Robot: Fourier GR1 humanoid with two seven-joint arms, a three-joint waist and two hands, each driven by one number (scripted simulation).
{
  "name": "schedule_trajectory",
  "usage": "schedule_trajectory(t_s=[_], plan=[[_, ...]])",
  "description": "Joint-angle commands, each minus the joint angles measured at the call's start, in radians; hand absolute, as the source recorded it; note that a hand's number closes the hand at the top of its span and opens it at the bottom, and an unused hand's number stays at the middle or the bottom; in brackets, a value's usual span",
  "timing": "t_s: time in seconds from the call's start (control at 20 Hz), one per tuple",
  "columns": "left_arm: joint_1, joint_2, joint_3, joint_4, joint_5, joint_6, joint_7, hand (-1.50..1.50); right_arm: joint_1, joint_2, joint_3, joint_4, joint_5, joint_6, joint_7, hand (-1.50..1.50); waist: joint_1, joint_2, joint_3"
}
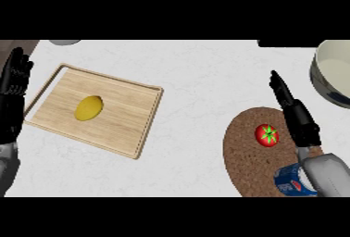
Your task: Pick the can from the placemat and place it in the bowl
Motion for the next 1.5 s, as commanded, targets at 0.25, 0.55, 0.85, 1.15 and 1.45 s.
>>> schedule_trajectory(t_s=[0.25, 0.55, 0.85, 1.15, 1.45], plan=[[-0.023, -0.041, -0.057, 0.023, -0.018, 0.006, 0.077, 0.0, -0.058, 0.046, 0.159, -0.047, -0.346, 0.673, -0.071, 1.5, 0.06, 0.007, -0.009], [-0.013, -0.121, -0.123, 0.034, -0.032, 0.041, 0.17, 0.0, -0.085, -0.169, -0.045, 0.22, -0.47, 1.02, -0.288, -1.5, 0.007, -0.004, -0.016], [-0.032, -0.11, -0.137, 0.001, -0.051, 0.05, 0.248, 0.0, -0.153, -0.338, -0.072, 0.208, -0.325, 1.217, -0.456, -1.5, 0.005, -0.017, -0.016], [-0.026, -0.123, -0.133, 0.007, -0.052, 0.056, 0.243, 0.0, -0.253, -0.455, -0.034, 0.075, -0.172, 1.194, -0.437, -1.5, 0.02, -0.019, -0.019], [-0.032, -0.142, -0.165, -0.009, -0.09, 0.08, 0.269, 0.0, -0.294, -0.505, 0.08, -0.053, 0.015, 1.133, -0.487, -1.5, 0.026, -0.02, -0.02]])
